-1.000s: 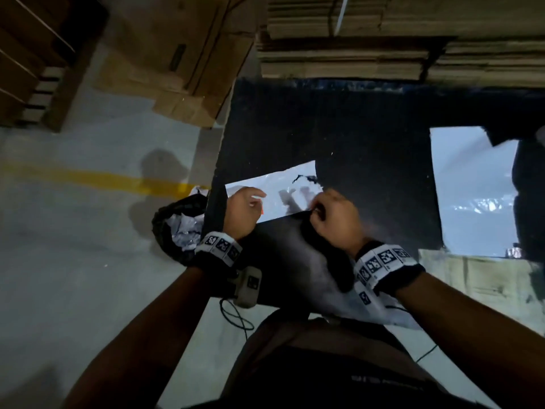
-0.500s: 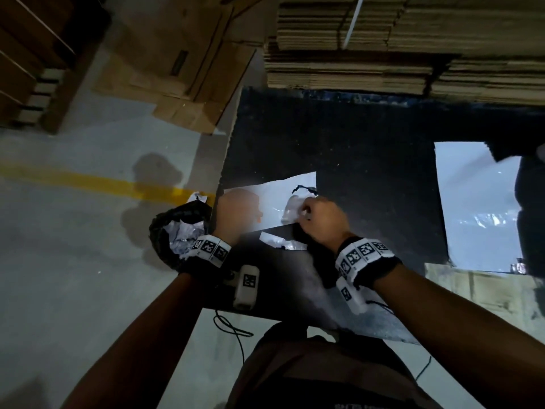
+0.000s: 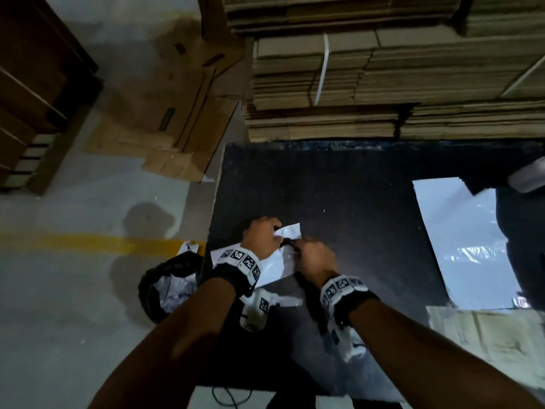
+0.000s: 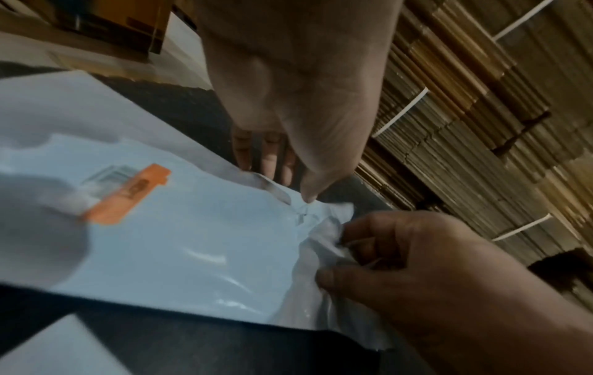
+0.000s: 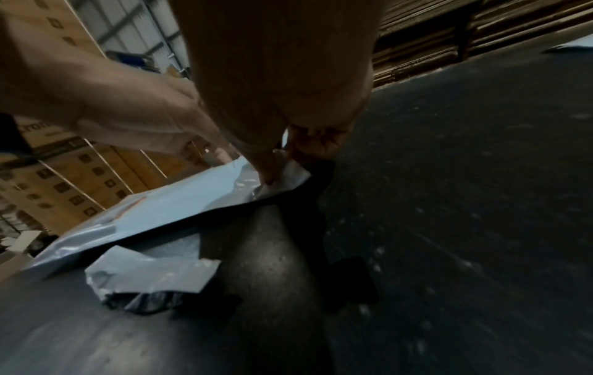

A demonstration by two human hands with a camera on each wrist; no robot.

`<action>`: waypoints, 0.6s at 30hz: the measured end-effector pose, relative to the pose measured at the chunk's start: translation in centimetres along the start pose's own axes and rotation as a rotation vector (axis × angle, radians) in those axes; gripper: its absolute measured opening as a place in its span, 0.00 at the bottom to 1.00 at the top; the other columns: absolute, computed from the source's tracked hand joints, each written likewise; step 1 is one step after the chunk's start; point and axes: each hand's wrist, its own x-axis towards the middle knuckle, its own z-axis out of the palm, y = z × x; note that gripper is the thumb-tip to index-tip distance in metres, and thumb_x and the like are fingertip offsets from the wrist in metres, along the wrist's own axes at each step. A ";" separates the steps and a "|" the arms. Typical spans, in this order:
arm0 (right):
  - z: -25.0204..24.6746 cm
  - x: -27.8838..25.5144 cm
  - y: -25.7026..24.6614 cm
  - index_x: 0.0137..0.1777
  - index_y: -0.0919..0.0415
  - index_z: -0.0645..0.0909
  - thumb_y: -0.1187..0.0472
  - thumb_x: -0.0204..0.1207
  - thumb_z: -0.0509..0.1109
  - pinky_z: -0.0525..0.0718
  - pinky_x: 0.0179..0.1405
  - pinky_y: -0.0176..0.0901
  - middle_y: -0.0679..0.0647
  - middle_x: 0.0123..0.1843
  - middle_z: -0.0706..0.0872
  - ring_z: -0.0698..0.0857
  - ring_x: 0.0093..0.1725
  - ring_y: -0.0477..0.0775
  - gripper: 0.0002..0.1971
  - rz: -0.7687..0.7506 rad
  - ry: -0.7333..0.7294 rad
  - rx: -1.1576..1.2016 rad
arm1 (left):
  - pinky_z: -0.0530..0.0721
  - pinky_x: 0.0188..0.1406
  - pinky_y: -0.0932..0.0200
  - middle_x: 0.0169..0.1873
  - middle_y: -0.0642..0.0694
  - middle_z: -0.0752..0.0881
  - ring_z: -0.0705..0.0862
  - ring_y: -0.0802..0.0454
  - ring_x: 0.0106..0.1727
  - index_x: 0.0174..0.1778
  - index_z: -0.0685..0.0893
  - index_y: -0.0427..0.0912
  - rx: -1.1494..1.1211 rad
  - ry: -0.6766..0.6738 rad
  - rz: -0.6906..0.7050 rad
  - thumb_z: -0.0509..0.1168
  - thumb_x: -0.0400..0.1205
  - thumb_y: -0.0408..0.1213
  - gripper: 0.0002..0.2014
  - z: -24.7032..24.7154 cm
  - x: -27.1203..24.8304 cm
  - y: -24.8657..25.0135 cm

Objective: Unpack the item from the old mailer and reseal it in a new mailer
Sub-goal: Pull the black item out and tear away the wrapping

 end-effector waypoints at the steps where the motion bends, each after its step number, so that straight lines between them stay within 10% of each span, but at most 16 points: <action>1: 0.0 -0.1 0.1 0.65 0.49 0.80 0.58 0.79 0.61 0.81 0.57 0.52 0.56 0.63 0.83 0.83 0.60 0.63 0.16 -0.016 0.006 0.006 | 0.84 0.53 0.48 0.46 0.41 0.89 0.86 0.43 0.51 0.51 0.87 0.45 0.008 -0.056 -0.006 0.71 0.74 0.39 0.10 -0.1 0.2 0.2; 8: -4.8 -2.1 1.9 0.48 0.51 0.87 0.63 0.71 0.67 0.82 0.44 0.44 0.51 0.49 0.90 0.88 0.48 0.58 0.11 -0.211 0.230 0.195 | 0.72 0.30 0.58 0.21 0.48 0.77 0.75 0.60 0.27 0.23 0.75 0.42 -0.208 0.054 -0.024 0.70 0.79 0.37 0.18 -1.9 -0.4 1.4; 18: -12.6 -5.1 4.7 0.42 0.52 0.87 0.64 0.67 0.69 0.81 0.39 0.43 0.48 0.40 0.90 0.87 0.40 0.53 0.08 -0.404 0.087 0.123 | 0.71 0.28 0.67 0.28 0.43 0.85 0.79 0.57 0.31 0.38 0.91 0.34 -0.219 0.150 0.079 0.72 0.77 0.31 0.04 -4.1 -0.9 7.0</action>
